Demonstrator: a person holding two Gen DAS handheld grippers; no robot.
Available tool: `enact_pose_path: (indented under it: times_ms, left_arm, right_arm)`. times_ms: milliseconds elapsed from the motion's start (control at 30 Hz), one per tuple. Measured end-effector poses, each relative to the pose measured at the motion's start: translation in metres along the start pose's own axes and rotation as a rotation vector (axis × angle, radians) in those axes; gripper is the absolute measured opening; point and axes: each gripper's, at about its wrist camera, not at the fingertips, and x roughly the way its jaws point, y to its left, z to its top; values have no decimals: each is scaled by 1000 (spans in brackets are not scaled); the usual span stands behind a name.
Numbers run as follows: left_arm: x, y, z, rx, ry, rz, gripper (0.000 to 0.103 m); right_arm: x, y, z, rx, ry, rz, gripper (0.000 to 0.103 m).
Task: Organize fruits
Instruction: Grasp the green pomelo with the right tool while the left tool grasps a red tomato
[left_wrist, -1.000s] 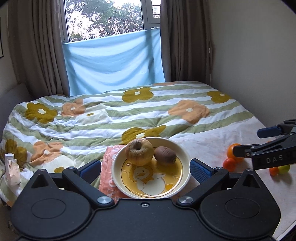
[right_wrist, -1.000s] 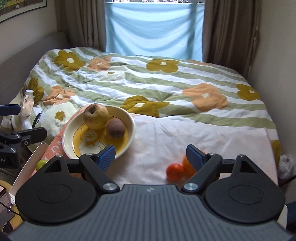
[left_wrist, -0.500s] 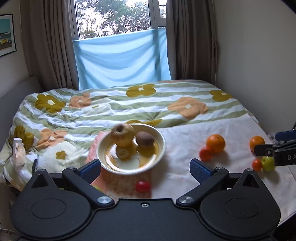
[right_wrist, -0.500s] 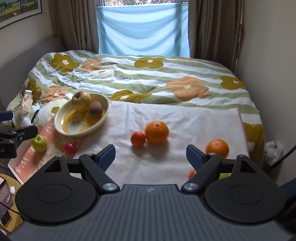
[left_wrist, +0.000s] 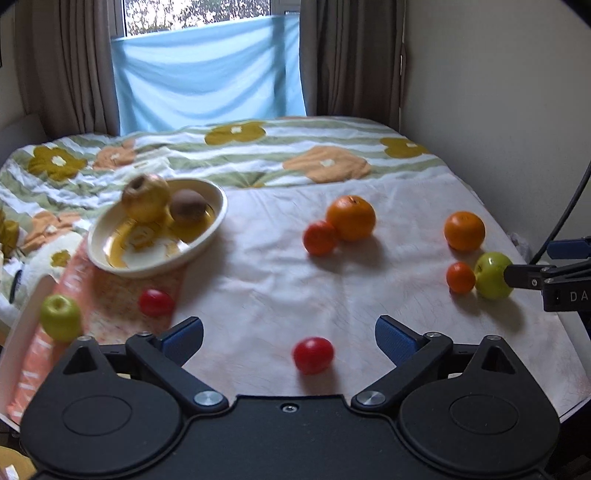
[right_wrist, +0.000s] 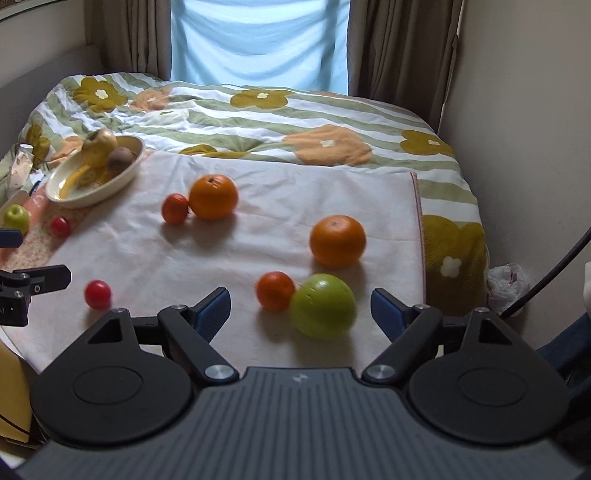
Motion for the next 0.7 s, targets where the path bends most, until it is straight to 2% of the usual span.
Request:
enact_pose_path:
  times_ms: [200,333,433,600,700]
  left_arm:
    - [30,-14,-11,5,55,17,85]
    - [45,-16,-15,-6,86,26,70]
    - [51,-16,-17,-19,104,38,65]
    - [54,-17,-18,-33,114,20,38]
    - [54,-19,-17,-25,120,25,37]
  right_arm:
    - [26,-19,-11,-27,24,22,96]
    - [42,-26,-16,-21,45,54,95]
    - [51,-28,-19,-14,60,69,94]
    - [60,-26,-18,-34,66,79,92]
    - [65,-26,-16,-49,69,94,85]
